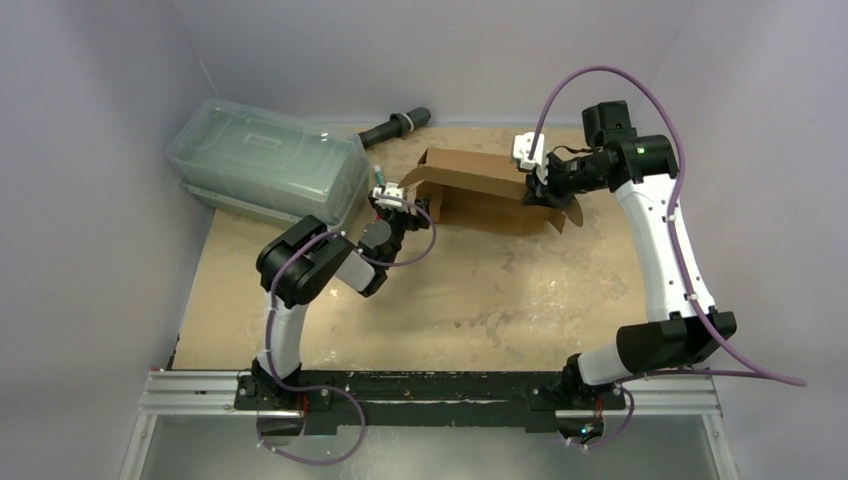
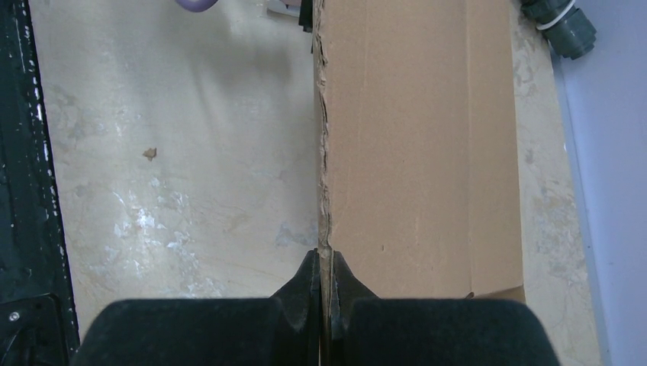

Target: Fold the paper box

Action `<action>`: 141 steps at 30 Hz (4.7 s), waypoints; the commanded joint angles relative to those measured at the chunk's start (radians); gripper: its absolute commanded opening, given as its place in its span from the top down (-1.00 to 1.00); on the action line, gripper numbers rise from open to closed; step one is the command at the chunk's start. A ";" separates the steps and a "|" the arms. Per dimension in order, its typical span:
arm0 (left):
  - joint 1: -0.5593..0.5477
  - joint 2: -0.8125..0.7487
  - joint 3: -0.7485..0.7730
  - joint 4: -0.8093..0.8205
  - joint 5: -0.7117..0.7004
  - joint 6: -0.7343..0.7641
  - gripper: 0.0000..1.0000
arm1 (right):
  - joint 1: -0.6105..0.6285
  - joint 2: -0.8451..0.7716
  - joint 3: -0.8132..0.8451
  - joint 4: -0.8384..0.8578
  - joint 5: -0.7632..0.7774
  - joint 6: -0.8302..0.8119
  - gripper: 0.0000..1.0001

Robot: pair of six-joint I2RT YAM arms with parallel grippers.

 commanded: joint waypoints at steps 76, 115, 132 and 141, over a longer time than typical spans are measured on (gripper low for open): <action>0.193 -0.036 -0.123 0.317 0.518 0.235 -0.36 | 0.009 0.037 0.040 -0.039 -0.094 0.032 1.00; -0.024 -1.470 -0.106 -1.443 0.500 -0.001 -0.66 | -0.051 -0.426 0.087 -0.038 -0.121 0.212 1.00; -0.025 -1.438 -0.267 -1.292 0.398 -0.203 -0.69 | -0.013 -0.259 0.050 -0.036 -0.123 0.117 1.00; -0.023 -1.696 -0.205 -1.640 0.109 -0.339 -0.83 | 0.039 -0.239 -0.105 -0.012 -0.108 0.047 1.00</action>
